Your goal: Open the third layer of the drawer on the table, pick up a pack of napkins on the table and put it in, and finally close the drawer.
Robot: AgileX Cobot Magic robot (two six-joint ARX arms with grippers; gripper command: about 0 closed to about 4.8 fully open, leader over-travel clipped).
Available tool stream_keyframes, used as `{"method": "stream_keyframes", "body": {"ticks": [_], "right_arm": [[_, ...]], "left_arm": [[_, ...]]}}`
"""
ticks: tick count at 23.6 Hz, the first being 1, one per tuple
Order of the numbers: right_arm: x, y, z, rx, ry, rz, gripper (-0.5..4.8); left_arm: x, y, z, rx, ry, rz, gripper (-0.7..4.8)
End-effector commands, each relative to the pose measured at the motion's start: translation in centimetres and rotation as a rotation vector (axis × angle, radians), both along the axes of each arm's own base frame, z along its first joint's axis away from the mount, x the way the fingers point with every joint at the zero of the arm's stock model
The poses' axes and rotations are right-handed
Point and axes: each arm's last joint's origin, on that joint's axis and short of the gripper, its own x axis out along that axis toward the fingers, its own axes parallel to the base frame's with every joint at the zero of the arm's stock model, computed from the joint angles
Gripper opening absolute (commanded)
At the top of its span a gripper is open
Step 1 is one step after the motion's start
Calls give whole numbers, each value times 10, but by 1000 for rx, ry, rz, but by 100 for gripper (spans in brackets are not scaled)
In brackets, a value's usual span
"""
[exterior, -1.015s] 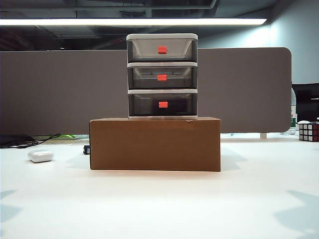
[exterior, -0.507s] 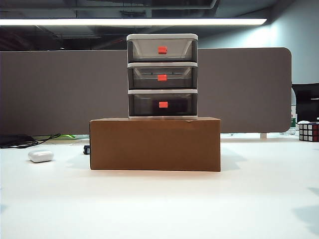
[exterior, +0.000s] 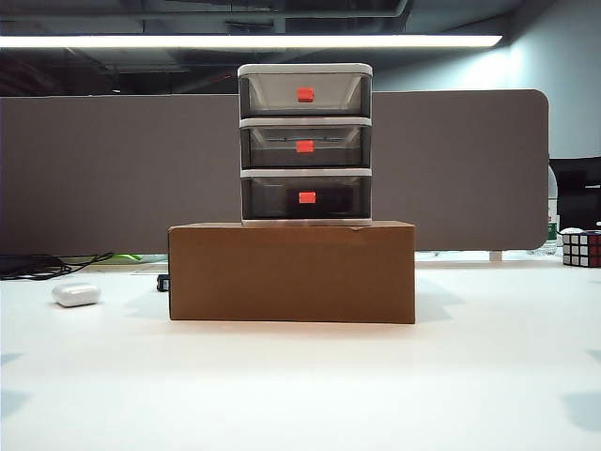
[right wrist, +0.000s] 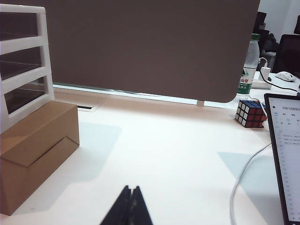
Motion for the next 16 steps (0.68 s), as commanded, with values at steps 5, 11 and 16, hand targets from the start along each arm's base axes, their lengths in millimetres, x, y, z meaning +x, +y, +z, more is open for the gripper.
{"method": "stream_keyframes", "body": {"ticks": [5,11,16], "right_arm": [[0,0,-1,23,-4,4,-6],[0,0,-1,23,-4,4,-6],[0,0,-1,23,-4,4,-5]], "left_arm": [[0,0,2,-33,-8,-12,-5],[0,0,2,-33,-8,-12,-5],[0,0,2,-33,-8,-12,-5]]}}
